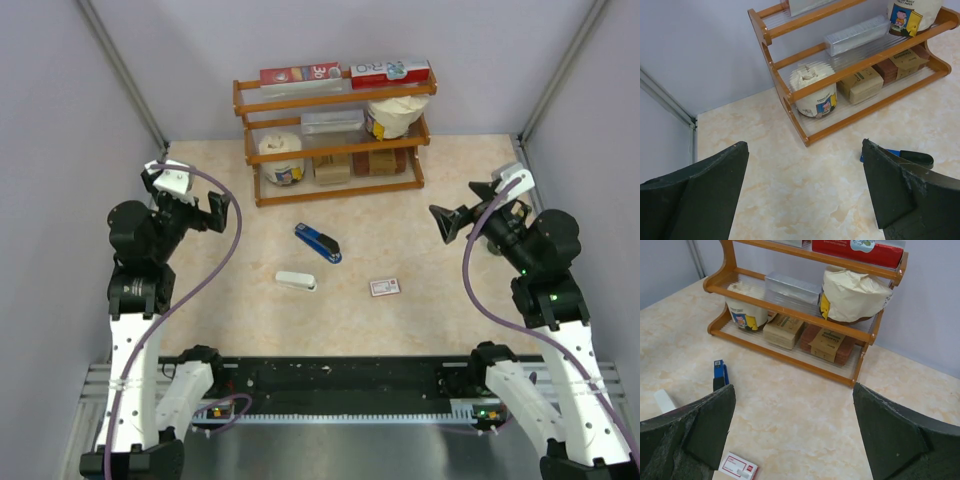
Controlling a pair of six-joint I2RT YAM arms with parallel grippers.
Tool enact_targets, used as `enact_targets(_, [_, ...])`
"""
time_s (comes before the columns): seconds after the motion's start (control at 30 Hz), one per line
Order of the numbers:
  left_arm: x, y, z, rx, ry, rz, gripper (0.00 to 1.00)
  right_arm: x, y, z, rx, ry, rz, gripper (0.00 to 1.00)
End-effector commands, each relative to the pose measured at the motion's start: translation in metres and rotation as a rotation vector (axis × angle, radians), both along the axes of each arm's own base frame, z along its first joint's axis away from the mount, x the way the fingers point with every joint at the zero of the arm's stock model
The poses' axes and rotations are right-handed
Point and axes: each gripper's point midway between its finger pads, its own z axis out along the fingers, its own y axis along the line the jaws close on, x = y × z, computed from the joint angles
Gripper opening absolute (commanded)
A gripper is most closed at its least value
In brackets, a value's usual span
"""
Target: Load the staples into the stapler
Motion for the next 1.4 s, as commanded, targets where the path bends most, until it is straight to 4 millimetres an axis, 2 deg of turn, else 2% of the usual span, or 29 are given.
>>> enact_targets(0.0, [-0.003, -0.005, 0.014, -0.006, -0.062, -0.042, 0.99, -0.004, 0.003, 0.017, 0.040, -0.037, 0.007, 0.99])
enact_targets(0.13, [-0.003, -0.006, 0.012, -0.006, -0.062, -0.053, 0.99, -0.001, 0.001, 0.014, -0.012, -0.074, 0.005, 0.99])
enact_targets(0.33, [-0.006, -0.015, 0.008, 0.009, -0.062, -0.117, 0.99, 0.002, 0.002, -0.006, -0.129, -0.101, 0.037, 0.99])
enact_targets(0.43, [-0.008, -0.023, 0.004, 0.038, -0.064, -0.179, 0.99, 0.001, 0.006, -0.009, -0.140, -0.102, 0.066, 0.99])
enact_targets(0.67, [-0.029, -0.059, -0.020, 0.107, -0.036, -0.450, 0.99, 0.000, 0.014, -0.028, -0.195, -0.096, 0.129, 0.99])
enact_targets(0.9, [-0.033, -0.076, -0.031, 0.155, 0.029, -0.558, 0.99, -0.011, 0.020, -0.045, -0.222, -0.049, 0.197, 0.99])
enact_targets(1.0, [-0.037, -0.098, -0.051, 0.238, 0.081, -0.644, 0.99, -0.023, 0.029, -0.057, -0.225, -0.003, 0.275, 0.97])
enact_targets(1.1, [-0.042, -0.120, -0.092, 0.397, 0.151, -0.719, 0.99, -0.034, 0.034, -0.070, -0.236, 0.021, 0.332, 0.97])
enact_targets(1.17, [-0.053, -0.138, -0.118, 0.460, 0.195, -0.810, 0.99, -0.035, 0.034, -0.077, -0.246, 0.022, 0.338, 0.97])
enact_targets(1.37, [-0.054, -0.153, -0.177, 0.525, 0.314, -0.901, 0.99, -0.038, 0.036, -0.087, -0.252, 0.034, 0.360, 0.97])
